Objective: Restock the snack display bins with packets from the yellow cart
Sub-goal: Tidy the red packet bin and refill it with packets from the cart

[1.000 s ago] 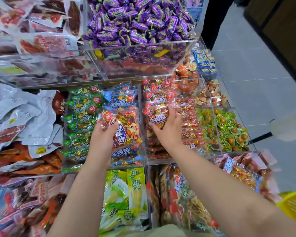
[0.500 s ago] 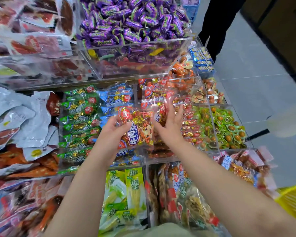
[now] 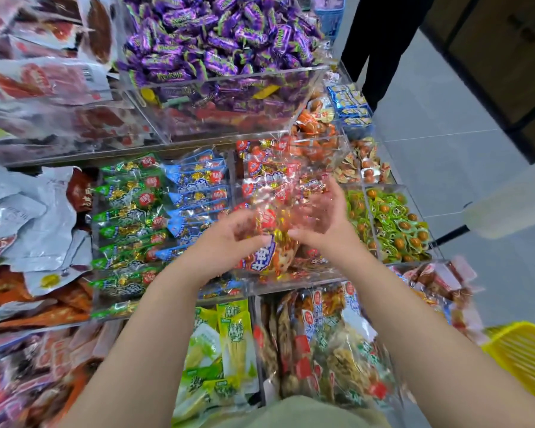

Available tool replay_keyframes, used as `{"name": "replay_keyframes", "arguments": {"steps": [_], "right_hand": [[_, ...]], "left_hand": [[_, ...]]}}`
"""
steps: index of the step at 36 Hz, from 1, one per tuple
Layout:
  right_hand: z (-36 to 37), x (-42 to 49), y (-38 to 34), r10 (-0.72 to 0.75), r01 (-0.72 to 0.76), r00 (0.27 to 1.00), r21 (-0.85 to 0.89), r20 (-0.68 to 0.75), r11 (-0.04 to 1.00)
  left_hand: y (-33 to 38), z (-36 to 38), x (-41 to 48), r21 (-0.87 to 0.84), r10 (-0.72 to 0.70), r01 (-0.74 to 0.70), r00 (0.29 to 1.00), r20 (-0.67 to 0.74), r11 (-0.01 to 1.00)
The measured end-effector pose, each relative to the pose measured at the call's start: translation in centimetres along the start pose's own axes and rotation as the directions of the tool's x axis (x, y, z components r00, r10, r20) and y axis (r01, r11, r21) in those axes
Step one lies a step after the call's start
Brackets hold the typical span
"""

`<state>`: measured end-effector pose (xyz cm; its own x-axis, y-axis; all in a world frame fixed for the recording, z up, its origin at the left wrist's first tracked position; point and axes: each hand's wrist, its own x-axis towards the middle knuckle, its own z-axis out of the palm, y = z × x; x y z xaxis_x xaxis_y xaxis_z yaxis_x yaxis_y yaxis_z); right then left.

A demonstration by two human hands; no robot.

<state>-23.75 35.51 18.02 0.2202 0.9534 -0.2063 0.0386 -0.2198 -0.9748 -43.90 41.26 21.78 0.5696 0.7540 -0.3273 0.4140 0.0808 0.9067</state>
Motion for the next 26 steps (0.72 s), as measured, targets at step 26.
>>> {"name": "replay_keyframes", "arguments": {"steps": [26], "right_hand": [[0.1,3.8,3.1,0.111,-0.110,0.994,-0.212,-0.003,0.971]], "left_hand": [[-1.3,0.0,9.4,0.963,0.050,-0.015,0.999,0.002,0.268]]}}
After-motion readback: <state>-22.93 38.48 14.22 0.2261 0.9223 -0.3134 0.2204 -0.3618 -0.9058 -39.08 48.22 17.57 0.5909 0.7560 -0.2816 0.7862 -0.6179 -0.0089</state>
